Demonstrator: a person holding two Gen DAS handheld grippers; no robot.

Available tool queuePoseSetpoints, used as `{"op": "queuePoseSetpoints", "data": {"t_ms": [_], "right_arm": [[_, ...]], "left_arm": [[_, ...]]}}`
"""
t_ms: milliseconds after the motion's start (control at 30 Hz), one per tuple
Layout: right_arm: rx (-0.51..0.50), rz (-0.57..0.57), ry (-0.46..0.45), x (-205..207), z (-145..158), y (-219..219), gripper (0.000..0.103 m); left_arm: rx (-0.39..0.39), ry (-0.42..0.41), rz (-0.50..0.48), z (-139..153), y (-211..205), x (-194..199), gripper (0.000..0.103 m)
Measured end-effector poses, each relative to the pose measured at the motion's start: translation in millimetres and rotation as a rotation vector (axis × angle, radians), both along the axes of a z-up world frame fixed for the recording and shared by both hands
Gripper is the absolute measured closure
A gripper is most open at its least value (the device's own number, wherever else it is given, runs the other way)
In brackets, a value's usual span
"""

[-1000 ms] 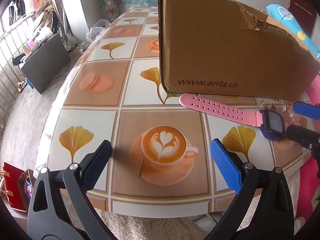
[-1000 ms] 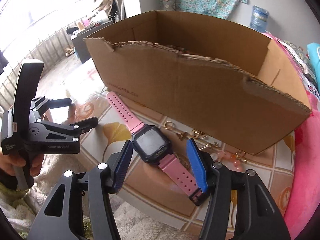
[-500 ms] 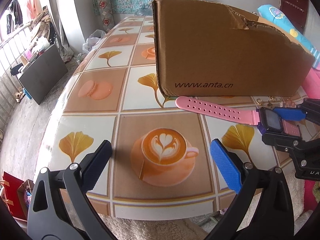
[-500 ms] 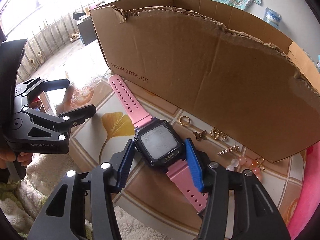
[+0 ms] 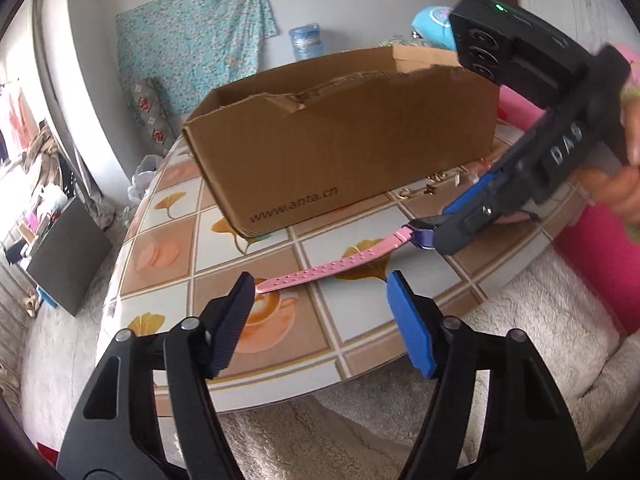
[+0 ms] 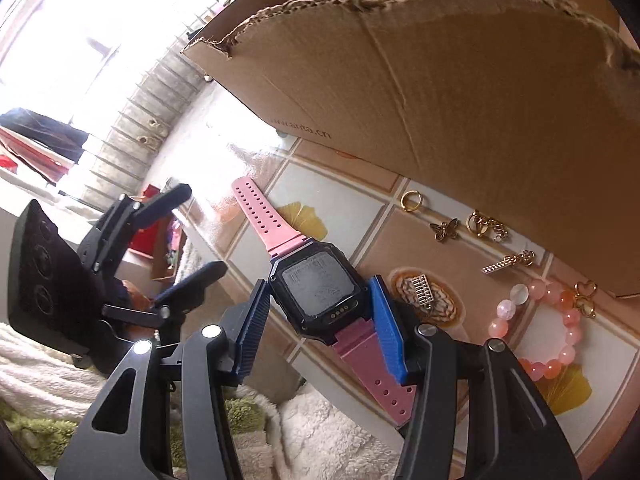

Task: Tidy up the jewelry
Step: 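Lift the watch with the right tool while the left tool grips the pink strap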

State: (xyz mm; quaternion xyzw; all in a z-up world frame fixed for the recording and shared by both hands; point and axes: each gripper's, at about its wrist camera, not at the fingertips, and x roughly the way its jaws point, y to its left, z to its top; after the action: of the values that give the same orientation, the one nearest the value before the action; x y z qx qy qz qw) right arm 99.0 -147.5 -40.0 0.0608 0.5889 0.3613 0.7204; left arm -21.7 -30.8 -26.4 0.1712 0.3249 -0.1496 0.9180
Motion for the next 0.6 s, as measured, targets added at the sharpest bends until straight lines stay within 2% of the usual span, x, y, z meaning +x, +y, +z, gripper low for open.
{"op": "queuePoseSetpoints", "data": {"t_ms": [100, 233, 333, 433, 467, 500, 600], "right_arm": [[0.023, 0.041, 0.054, 8, -1, -3, 0.053], [0.025, 0.094, 0.063, 10, 0, -3, 0.053], [0.034, 0.097, 0.070, 10, 0, -6, 0.053], [0.062, 0.088, 0.063, 8, 0, -14, 0.053], [0.073, 0.080, 0.060, 6, 0, -15, 0.053], [0.079, 0.074, 0.054, -2, -1, -18, 0.053], [0.078, 0.055, 0.028, -8, 0, -23, 0.053]], "left_arm": [[0.038, -0.010, -0.042, -3, -14, 0, 0.047], [0.082, -0.032, -0.074, -7, -27, 4, 0.051], [0.081, -0.030, -0.094, -9, -33, 7, 0.052], [0.077, -0.018, -0.110, -11, -39, 8, 0.064], [0.065, -0.003, -0.113, -12, -38, 12, 0.071], [0.043, 0.019, -0.116, -11, -38, 14, 0.078], [-0.029, 0.093, -0.115, -8, -34, 21, 0.085]]}}
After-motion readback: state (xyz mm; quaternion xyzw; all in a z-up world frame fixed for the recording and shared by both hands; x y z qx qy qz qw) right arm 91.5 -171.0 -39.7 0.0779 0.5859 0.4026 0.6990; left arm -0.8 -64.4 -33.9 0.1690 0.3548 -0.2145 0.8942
